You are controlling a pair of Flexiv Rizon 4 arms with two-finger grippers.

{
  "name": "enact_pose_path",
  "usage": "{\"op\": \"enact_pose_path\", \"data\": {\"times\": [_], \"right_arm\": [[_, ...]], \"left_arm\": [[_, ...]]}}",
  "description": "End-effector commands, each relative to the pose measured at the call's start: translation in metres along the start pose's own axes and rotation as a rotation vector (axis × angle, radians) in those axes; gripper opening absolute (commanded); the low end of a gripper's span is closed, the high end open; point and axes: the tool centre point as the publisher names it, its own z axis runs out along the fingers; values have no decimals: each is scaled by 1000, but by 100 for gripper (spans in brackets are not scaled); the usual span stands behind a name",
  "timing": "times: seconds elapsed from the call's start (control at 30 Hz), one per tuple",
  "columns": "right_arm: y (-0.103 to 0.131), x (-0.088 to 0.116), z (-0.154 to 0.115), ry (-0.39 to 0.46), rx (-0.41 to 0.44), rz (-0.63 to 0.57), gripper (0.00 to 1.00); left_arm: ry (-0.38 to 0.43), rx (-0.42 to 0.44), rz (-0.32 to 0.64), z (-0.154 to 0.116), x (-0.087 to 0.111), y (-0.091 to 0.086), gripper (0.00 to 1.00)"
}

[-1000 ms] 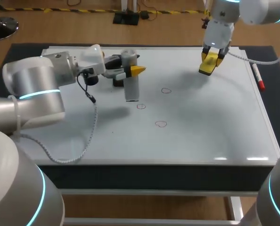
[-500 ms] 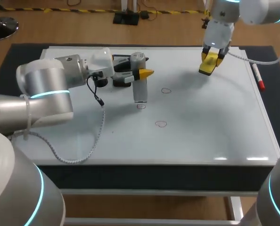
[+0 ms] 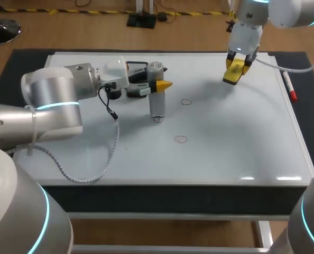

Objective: Pick up the inspection probe, press it on each red-marked spot on the whiteboard one by one, put down the probe, pick up the eraser, and wipe off all the red marks.

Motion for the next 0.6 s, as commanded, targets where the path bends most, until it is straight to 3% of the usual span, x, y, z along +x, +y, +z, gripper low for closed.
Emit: {"op": "enact_pose_path", "data": {"times": [0.03,0.6], "right_arm": [[-1,1,-1,3,2,-2,0],[-1,1,-1,3,2,-2,0]], "left_arm": [[10,-2,-4,2,-2,2,0],[20,-24,-9,2,1,13,0]]}}
